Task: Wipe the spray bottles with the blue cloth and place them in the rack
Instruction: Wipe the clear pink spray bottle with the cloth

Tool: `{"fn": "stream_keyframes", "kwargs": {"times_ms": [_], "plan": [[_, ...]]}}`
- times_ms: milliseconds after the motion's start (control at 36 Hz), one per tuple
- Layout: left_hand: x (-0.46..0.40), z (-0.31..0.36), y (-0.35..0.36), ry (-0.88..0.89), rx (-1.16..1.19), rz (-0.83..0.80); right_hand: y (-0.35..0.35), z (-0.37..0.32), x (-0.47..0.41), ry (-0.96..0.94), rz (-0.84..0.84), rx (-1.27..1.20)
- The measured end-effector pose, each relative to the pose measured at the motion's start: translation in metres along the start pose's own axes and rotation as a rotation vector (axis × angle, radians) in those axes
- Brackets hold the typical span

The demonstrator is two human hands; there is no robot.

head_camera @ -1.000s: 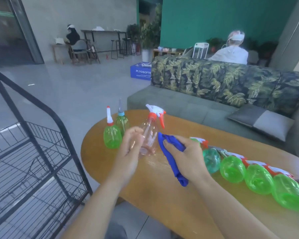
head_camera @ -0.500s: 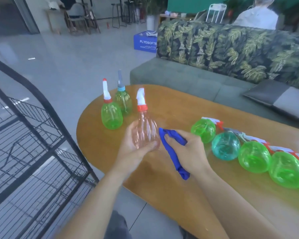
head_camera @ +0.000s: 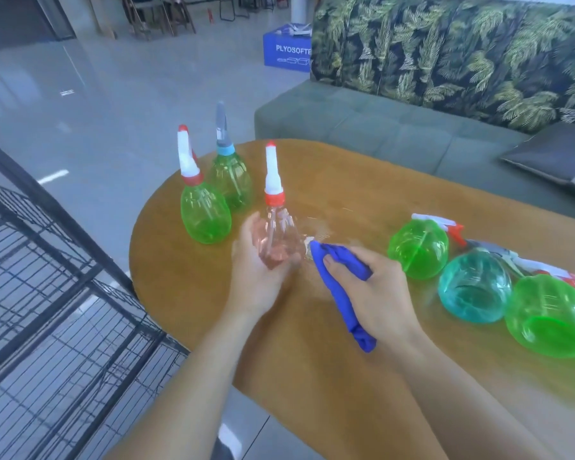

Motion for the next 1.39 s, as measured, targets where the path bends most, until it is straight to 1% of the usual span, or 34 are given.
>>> {"fn": "stream_keyframes", "kwargs": {"times_ms": [111, 333, 389, 472, 556, 611, 694, 778, 833, 1194, 1389], "plan": [[-0.016, -0.001, 0.001, -0.016, -0.130, 0.052, -0.003, 0.004, -0.007, -0.018, 0.007, -0.004], [-0.045, -0.006, 0.008, 0.001, -0.142, 0.104, -0.004, 0.008, -0.018, -0.051, 0.035, -0.045], [-0.048, -0.008, 0.007, -0.020, -0.134, 0.110, -0.004, 0.009, -0.020, -0.049, 0.042, -0.057], [-0.039, -0.004, 0.002, -0.038, -0.148, 0.136, -0.005, 0.008, -0.021, -0.044, 0.048, -0.070], [-0.016, 0.003, 0.000, -0.013, -0.187, 0.204, -0.006, 0.007, -0.019, -0.037, 0.054, -0.074], [0.003, 0.008, 0.003, 0.031, -0.172, 0.228, -0.005, 0.007, -0.017, -0.037, 0.056, -0.083], [0.020, 0.013, 0.017, 0.073, -0.083, 0.115, -0.003, 0.003, -0.016, -0.063, 0.060, -0.093], [0.020, 0.015, 0.031, 0.044, -0.036, -0.006, -0.003, 0.001, -0.014, -0.086, 0.072, -0.090], [0.016, 0.016, 0.036, 0.015, -0.020, -0.047, -0.004, 0.001, -0.013, -0.093, 0.075, -0.083], [-0.029, 0.011, 0.027, -0.043, -0.031, -0.046, -0.017, 0.007, -0.014, -0.076, 0.085, -0.087], [-0.036, 0.013, 0.029, -0.055, -0.038, -0.030, -0.026, 0.011, -0.010, -0.041, 0.097, -0.087]]}}
Point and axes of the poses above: each hand's wrist, its own x-axis away from the middle knuckle, its own y-axis out of the palm, z = x × y, the point moved 5 cm from there along -x, towards the middle knuckle, and after that the axes turned 8 degrees about -z, right-handed, at the moved point
